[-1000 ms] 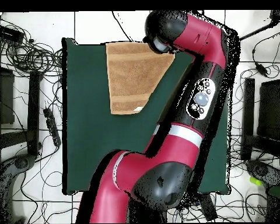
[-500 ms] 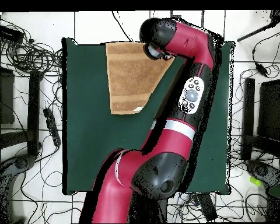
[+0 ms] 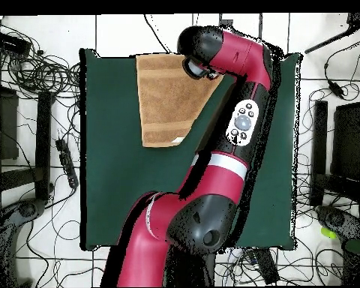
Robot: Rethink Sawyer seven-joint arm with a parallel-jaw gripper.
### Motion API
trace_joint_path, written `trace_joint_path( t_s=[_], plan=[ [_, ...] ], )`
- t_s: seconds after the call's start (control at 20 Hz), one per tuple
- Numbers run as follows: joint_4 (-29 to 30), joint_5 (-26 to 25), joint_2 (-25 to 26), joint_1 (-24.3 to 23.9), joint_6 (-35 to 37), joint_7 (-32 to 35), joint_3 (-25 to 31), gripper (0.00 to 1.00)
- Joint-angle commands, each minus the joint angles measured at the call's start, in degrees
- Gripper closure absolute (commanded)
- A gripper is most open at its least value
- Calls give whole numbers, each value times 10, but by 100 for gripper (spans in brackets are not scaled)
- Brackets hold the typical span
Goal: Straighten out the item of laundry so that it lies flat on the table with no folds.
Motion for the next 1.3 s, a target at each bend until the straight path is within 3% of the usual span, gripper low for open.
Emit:
trace_joint_path(
  t_s=[0.05, 0.7, 1.3],
  plan=[
    [123, -30, -73, 40, 44, 64, 87, 0],
    [272, -97, -169, 74, -9, 2, 177, 0],
    [232, -137, -166, 59, 51, 23, 200, 0]
  ],
)
